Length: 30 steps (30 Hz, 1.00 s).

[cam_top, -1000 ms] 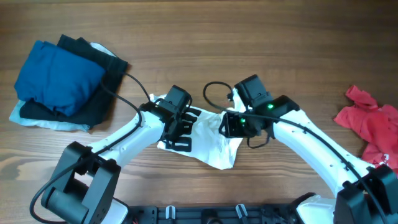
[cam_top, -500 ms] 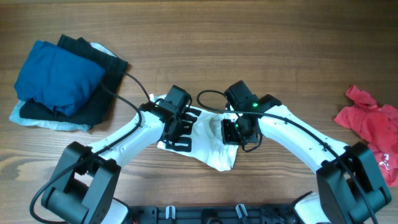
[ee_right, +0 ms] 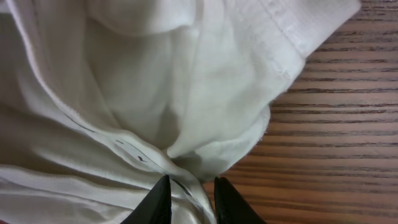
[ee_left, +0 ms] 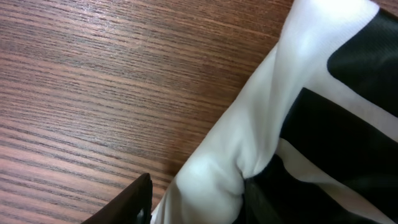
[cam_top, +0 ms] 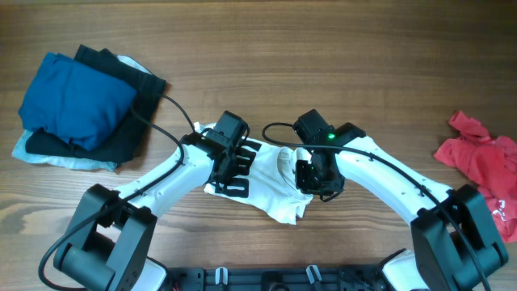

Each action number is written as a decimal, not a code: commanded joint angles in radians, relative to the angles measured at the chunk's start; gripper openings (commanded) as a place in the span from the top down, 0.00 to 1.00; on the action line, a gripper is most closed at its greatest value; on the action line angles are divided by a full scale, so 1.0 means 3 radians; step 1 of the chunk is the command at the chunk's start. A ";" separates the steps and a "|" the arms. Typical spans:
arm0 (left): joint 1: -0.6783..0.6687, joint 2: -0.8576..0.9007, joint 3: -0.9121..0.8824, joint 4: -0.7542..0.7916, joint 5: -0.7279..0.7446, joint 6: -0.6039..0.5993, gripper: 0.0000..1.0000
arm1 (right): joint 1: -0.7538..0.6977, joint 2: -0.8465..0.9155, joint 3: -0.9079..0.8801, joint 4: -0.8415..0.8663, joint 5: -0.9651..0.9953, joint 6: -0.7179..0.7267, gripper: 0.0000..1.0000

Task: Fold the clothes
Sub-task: 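Grasp the bundle's left and right sides with both grippers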

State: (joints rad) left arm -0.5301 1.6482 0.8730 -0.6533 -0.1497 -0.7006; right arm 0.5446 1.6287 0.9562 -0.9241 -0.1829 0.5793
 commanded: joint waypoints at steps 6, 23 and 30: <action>0.0019 0.0093 -0.0150 -0.0051 -0.0128 0.0039 0.53 | 0.0008 -0.0381 0.0064 0.0516 -0.0491 -0.0490 0.77; 0.0019 0.0093 -0.0150 -0.0052 -0.0127 0.0039 0.49 | 0.0009 -0.0214 -0.0116 0.0959 -0.0821 -0.0617 0.73; 0.0019 0.0093 -0.0150 -0.0051 -0.0128 0.0039 0.48 | 0.0015 0.0022 -0.0116 0.1021 -0.0910 -0.0613 0.72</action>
State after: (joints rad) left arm -0.5301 1.6474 0.8722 -0.6563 -0.1574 -0.7006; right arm 0.5446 1.6005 0.9337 -0.6258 -0.4149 0.4129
